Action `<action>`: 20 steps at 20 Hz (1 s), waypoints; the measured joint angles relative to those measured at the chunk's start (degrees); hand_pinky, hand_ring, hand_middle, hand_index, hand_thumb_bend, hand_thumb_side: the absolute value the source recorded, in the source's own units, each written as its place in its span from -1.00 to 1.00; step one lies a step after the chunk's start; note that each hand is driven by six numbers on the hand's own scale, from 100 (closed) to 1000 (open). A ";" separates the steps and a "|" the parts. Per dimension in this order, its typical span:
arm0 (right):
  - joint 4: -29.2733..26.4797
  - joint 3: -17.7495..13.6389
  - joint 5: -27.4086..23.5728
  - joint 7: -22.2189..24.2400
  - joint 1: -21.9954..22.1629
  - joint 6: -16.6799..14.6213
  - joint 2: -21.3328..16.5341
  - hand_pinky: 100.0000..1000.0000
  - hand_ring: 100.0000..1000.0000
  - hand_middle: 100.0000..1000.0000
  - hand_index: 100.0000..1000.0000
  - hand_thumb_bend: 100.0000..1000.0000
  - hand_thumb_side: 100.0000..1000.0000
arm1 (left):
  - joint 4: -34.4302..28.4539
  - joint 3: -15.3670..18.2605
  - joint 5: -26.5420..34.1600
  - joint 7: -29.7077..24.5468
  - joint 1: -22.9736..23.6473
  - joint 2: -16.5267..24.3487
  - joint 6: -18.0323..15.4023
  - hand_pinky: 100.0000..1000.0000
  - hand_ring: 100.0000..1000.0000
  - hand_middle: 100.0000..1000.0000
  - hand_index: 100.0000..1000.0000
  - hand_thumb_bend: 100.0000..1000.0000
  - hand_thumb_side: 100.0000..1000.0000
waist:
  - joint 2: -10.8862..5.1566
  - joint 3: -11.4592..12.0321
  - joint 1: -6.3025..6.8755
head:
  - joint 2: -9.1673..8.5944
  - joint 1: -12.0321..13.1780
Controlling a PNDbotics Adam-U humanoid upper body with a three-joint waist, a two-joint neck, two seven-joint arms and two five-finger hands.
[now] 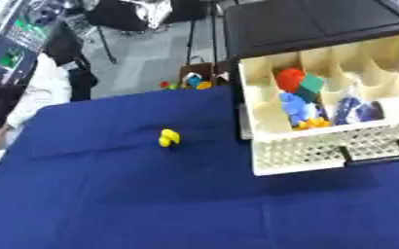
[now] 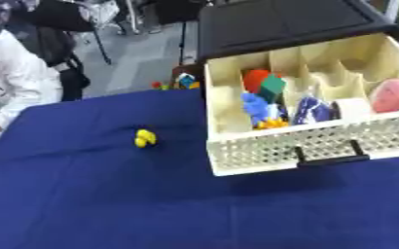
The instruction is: Pick up objects from table and place into drawer.
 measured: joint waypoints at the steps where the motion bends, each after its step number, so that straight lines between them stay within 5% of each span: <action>1: 0.00 0.00 -0.09 0.03 -0.03 0.03 0.00 0.07 0.20 0.10 0.45 -1.00 1.00 | -0.04 -0.16 0.37 -0.04 -0.56 -0.62 -0.03 -0.07 0.26 0.08 0.31 -1.00 0.29 | -0.01 -0.23 0.22 | 0.00 0.30; 11: 0.00 0.01 -0.74 0.11 -1.77 0.19 0.32 0.08 0.21 0.11 0.45 -1.00 1.00 | 2.09 -1.93 3.49 0.21 -4.18 -6.23 0.06 -0.10 0.24 0.05 0.30 -1.00 0.26 | -0.05 -3.46 2.59 | 0.00 3.00; 20: 0.00 -0.05 -1.01 -0.41 -2.08 0.95 1.39 0.09 0.22 0.10 0.46 -1.00 1.00 | 6.60 -3.83 11.03 3.11 -6.20 -9.55 1.07 -0.18 0.19 -0.01 0.29 -1.00 0.24 | -0.73 -5.20 2.84 | 0.49 3.75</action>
